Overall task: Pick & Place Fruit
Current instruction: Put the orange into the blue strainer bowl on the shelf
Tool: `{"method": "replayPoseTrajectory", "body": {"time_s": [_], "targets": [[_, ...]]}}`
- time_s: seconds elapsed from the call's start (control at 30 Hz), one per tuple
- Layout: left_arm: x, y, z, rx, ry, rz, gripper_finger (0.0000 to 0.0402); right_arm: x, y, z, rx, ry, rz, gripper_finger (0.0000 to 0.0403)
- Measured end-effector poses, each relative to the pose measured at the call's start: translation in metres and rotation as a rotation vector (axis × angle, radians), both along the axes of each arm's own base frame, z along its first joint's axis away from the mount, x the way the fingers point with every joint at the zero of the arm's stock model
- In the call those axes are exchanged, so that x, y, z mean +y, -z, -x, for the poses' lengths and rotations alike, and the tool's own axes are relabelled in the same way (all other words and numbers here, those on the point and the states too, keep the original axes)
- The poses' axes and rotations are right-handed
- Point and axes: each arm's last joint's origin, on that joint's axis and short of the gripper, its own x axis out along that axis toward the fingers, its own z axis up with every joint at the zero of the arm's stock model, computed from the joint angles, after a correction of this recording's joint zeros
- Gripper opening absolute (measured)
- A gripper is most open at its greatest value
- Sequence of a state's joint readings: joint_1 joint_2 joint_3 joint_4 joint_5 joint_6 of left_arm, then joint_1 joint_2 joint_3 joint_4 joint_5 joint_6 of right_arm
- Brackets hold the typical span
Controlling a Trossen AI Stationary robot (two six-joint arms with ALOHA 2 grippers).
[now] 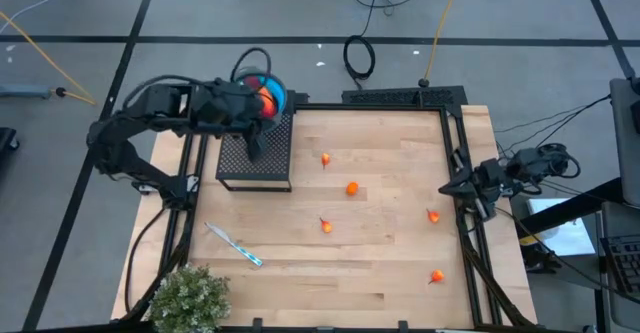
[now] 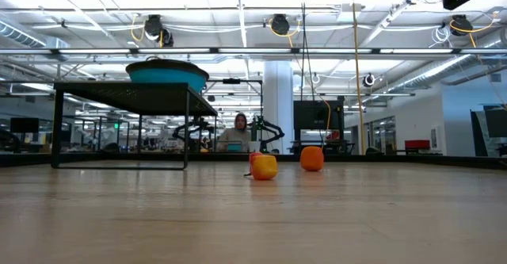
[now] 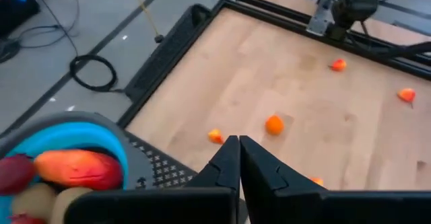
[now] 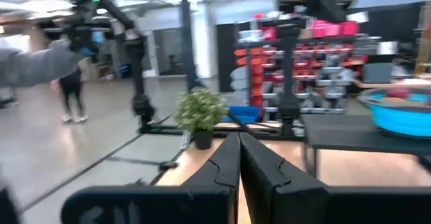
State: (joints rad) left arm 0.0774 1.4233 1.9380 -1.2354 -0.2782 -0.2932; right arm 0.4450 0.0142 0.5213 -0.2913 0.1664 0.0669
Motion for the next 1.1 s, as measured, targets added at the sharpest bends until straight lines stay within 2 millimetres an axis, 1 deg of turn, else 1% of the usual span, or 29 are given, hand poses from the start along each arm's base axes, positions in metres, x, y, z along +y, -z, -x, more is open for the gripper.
{"method": "replayPoseTrajectory", "body": {"time_s": [0.07,0.23,0.37,0.47,0.53,0.63,0.7,0.77,0.87,0.97,1.03,1.1], "targets": [[-0.003,0.007,-0.007,-0.003,0.043,0.021,0.0008,0.002,0.0,-0.001,0.008,-0.038,0.009,0.0004],[-0.011,0.031,-0.03,-0.033,0.16,0.037,0.0004,0.008,0.003,-0.013,0.075,-0.04,0.039,0.0004],[-0.014,0.047,-0.036,-0.107,0.204,0.049,0.0009,0.015,0.008,-0.03,0.172,-0.041,0.077,0.0004],[-0.016,0.064,-0.034,-0.128,0.217,0.065,0.0003,0.022,0.014,-0.043,0.255,-0.041,0.093,0.0004],[-0.018,0.071,-0.034,-0.187,0.224,0.069,0.0003,0.026,0.018,-0.051,0.307,-0.04,0.116,0.0004],[-0.021,0.084,-0.023,-0.221,0.229,0.079,0.0009,0.032,0.021,-0.064,0.341,-0.04,0.132,0.0004],[-0.024,0.089,-0.018,-0.273,0.235,0.085,0.0007,0.035,0.023,-0.071,0.357,-0.04,0.139,0.0004],[-0.027,0.101,-0.009,-0.274,0.242,0.095,0.0002,0.039,0.025,-0.079,0.368,-0.038,0.144,0.0004],[-0.032,0.107,0.002,-0.347,0.265,0.092,0.0006,0.042,0.029,-0.089,0.404,-0.03,0.158,0.0004],[-0.038,0.113,0.016,-0.389,0.289,0.093,0.0008,0.042,0.027,-0.099,0.426,-0.002,0.15,0.0004],[-0.041,0.121,0.025,-0.393,0.3,0.091,0.0004,0.042,0.025,-0.107,0.45,0.025,0.137,0.0004],[-0.044,0.124,0.033,-0.425,0.307,0.08,0.0002,0.04,0.024,-0.115,0.472,0.036,0.137,0.0004]]}}
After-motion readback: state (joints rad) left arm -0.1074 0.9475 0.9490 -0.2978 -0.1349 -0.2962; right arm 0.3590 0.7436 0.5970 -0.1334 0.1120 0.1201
